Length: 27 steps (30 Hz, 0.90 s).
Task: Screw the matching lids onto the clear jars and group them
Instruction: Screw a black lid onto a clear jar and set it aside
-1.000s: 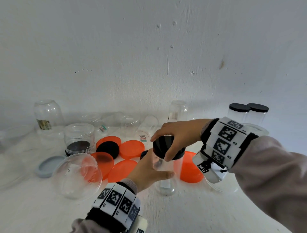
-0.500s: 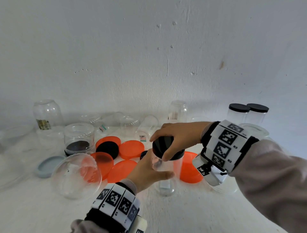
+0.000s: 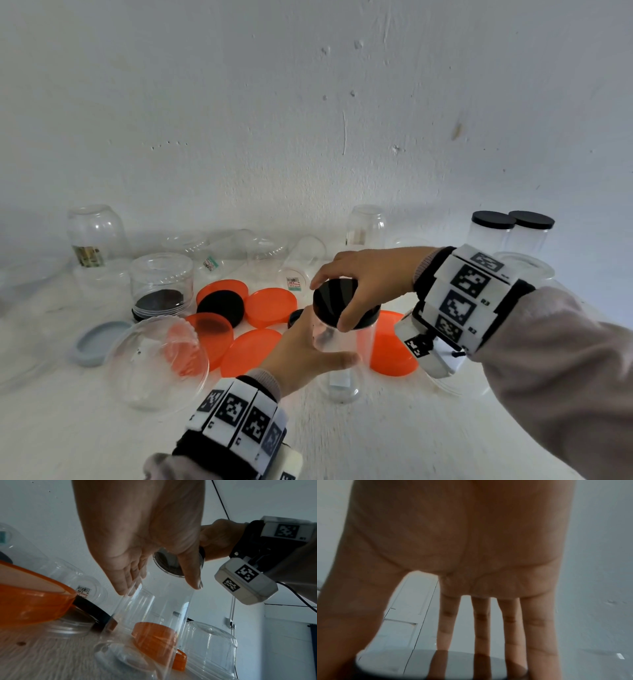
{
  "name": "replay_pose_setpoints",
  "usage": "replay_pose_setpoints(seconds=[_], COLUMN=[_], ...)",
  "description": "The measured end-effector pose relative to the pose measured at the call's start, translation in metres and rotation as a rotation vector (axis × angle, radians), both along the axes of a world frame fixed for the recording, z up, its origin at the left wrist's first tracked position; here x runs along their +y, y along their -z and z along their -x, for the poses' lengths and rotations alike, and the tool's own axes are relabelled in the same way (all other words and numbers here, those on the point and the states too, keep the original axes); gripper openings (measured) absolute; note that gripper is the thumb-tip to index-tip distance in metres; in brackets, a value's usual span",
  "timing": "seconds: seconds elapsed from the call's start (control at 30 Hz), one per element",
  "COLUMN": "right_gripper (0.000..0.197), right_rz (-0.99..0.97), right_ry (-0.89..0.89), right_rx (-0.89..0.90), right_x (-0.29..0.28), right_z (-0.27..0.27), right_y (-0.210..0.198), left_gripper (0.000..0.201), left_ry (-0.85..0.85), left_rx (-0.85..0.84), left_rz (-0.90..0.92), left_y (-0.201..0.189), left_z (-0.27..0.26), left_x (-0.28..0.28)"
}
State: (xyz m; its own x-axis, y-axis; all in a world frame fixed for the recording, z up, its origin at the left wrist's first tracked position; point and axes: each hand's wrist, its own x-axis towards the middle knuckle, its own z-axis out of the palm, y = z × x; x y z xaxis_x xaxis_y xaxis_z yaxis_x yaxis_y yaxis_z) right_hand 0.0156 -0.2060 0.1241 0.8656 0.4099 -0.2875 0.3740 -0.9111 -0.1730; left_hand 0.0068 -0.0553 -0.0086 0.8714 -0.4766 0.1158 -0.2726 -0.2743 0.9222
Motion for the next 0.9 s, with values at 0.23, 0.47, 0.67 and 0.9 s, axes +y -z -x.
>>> replay_pose_setpoints(seconds=[0.23,0.47,0.67,0.9], right_gripper=[0.074,0.064,0.065,0.071], right_rz=[0.073,-0.043,0.005,-0.017], right_ry=[0.084,-0.007,0.028,-0.011], right_rx=[-0.115,0.007,-0.094,-0.039], right_x=[0.0052,-0.0035,0.0033,-0.0003], right_z=[-0.0006,-0.001,0.0019,0.0032], right_y=[0.0091,0.0012,0.0048,0.0047], left_gripper=[0.084,0.07,0.078,0.073], left_ry=[-0.002,-0.023,-0.013,-0.027], left_rx=[0.005,0.003,0.015,0.001], left_rz=[-0.022,-0.048,-0.037,-0.043], left_y=[0.001,-0.0023,-0.0011,-0.0023], left_z=[0.0004,0.0021,0.0012,0.0017], left_x=[0.0021,0.0013,0.0013,0.0011])
